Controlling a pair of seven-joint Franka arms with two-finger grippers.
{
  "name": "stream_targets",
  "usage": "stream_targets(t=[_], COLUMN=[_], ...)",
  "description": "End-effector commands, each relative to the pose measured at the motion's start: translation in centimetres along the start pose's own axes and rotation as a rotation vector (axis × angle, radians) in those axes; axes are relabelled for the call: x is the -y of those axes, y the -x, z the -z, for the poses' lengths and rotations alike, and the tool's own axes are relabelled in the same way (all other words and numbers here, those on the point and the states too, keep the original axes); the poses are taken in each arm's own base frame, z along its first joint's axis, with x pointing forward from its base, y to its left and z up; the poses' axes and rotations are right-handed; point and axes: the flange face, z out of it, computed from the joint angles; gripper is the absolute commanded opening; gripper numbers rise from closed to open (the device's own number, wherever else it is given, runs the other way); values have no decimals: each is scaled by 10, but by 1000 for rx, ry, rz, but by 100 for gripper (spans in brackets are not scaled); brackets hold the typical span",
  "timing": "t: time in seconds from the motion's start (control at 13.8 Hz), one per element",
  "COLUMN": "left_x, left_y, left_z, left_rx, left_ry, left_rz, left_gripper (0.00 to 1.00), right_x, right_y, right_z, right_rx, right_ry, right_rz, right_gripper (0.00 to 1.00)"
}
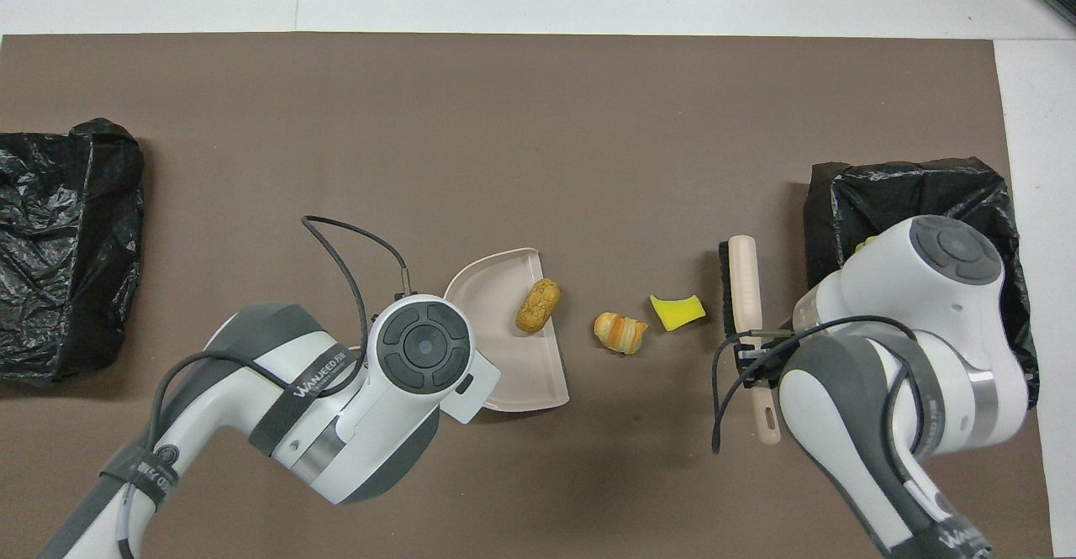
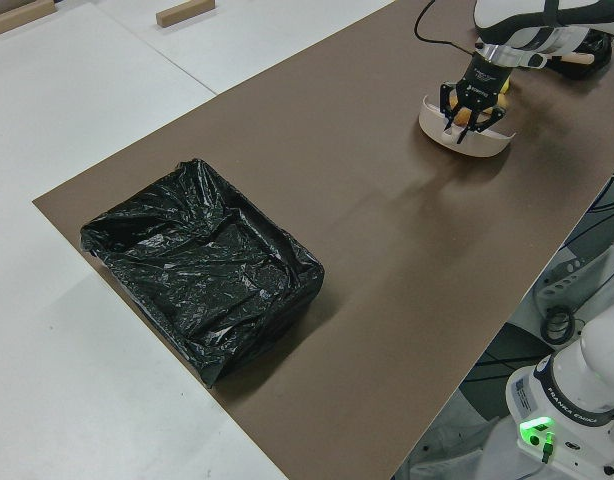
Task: Sweep and dump trash in bin
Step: 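Sweep the leftover pieces into the left-held dustpan with the right gripper's brush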
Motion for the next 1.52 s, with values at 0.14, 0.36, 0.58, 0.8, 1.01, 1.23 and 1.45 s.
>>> stream_targets(t=[0.14,0.36,0.58,0.8,1.01,1.23,1.45], left_x=[-11,-15,-17,-17,-12,0,10], left_y=[1,-3,-4,-4,-1,6,18], left_z=[-1,0,0,0,-2,-4,-15], left_rx=[-11,-11,-12,-12,-16,-44,-66], left_ry=[-1,-3,-5,-5,-3,-24,-38], left_rz=[-36,-47,-52,-69,-107,-163,-223], left_gripper=[3,0,0,0,0,0,0], right_x=[56,92,147,200,236,251,241], right_y=[21,12,9,27,41,44,47], right_z=[-39,-59,-47,-55,-71,-70,-52], right_rx=[-52,-91,-80,-99,-80,-88,-60], right_ry=[59,46,-79,-158,-265,-369,-368], right_rz=[-24,21,43,94,103,50,49], right_gripper=[0,0,0,0,0,0,0])
